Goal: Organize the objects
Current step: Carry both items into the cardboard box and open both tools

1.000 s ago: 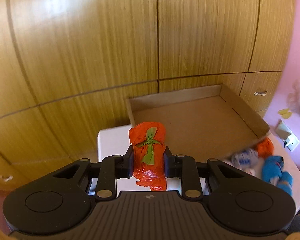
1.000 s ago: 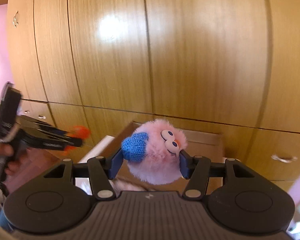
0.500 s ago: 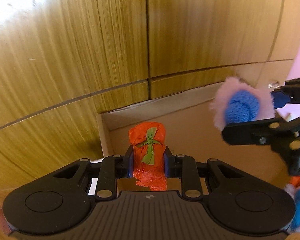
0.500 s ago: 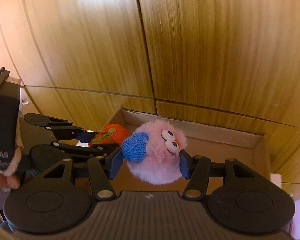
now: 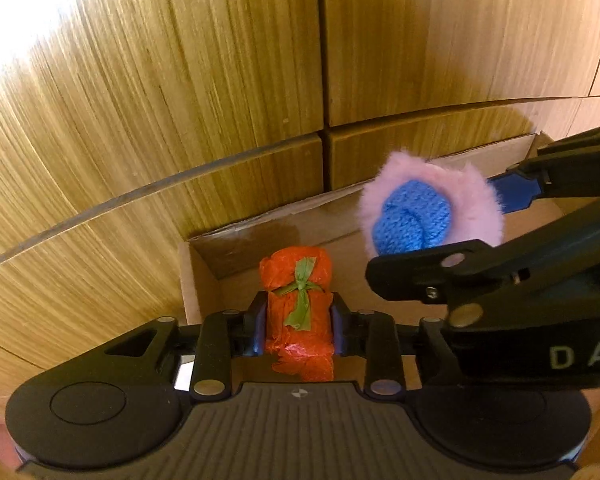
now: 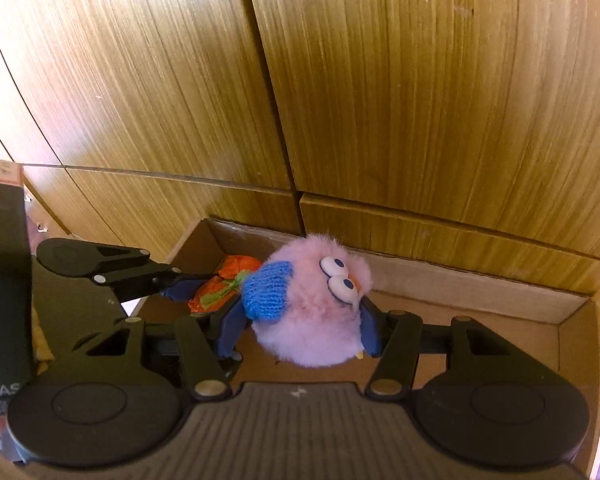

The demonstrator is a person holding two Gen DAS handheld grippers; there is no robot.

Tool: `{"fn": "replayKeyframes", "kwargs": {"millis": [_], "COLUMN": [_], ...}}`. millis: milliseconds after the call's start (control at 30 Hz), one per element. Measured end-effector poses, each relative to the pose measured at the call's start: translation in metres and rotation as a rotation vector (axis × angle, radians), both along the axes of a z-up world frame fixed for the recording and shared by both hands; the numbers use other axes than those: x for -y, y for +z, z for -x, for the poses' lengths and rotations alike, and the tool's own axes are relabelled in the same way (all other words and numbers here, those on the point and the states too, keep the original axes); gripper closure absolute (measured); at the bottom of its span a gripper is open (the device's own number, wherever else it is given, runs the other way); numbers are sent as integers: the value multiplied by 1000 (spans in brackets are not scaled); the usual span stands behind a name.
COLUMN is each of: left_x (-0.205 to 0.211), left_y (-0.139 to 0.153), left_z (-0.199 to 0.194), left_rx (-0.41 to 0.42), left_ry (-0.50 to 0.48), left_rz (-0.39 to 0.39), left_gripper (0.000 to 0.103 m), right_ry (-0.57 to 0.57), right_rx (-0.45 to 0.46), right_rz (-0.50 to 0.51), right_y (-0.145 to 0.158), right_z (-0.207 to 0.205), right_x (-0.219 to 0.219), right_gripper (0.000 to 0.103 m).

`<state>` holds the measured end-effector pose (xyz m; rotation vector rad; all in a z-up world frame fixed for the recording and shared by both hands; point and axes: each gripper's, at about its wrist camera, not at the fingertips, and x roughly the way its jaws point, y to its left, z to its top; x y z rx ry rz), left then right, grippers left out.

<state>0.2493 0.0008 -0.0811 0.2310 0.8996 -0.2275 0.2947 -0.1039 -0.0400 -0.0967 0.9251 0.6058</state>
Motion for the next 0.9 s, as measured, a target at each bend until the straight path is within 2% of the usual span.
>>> {"fn": "replayKeyframes", "kwargs": {"millis": [33, 67, 100, 133, 167, 233, 400, 667, 900], "left_x": [1, 1, 1, 1, 1, 0, -13, -28, -41], "left_y": [0, 1, 4, 6, 9, 14, 29, 45, 50], "left_z": [2, 5, 9, 14, 19, 28, 43, 57, 67], "left_rx": [6, 13, 27, 42, 61, 80, 83, 81, 78], "left_ry": [-6, -10, -13, -19, -19, -34, -43, -9, 34], "left_rz": [-7, -11, -10, -4, -9, -22, 8, 51, 85], "left_gripper": [54, 42, 36, 23, 19, 19, 19, 16, 16], "right_ry": [2, 4, 4, 5, 4, 5, 20, 38, 25], "right_rx": [-1, 0, 2, 3, 3, 10, -5, -21, -6], "right_rz": [-2, 0, -1, -6, -6, 0, 15, 26, 30], "right_y": [1, 4, 4, 4, 5, 5, -3, -10, -4], "right_z": [2, 3, 3, 4, 5, 5, 1, 3, 10], "right_x": [1, 2, 2, 3, 3, 3, -8, -31, -36], "right_gripper": [49, 49, 49, 49, 49, 49, 48, 30, 27]}}
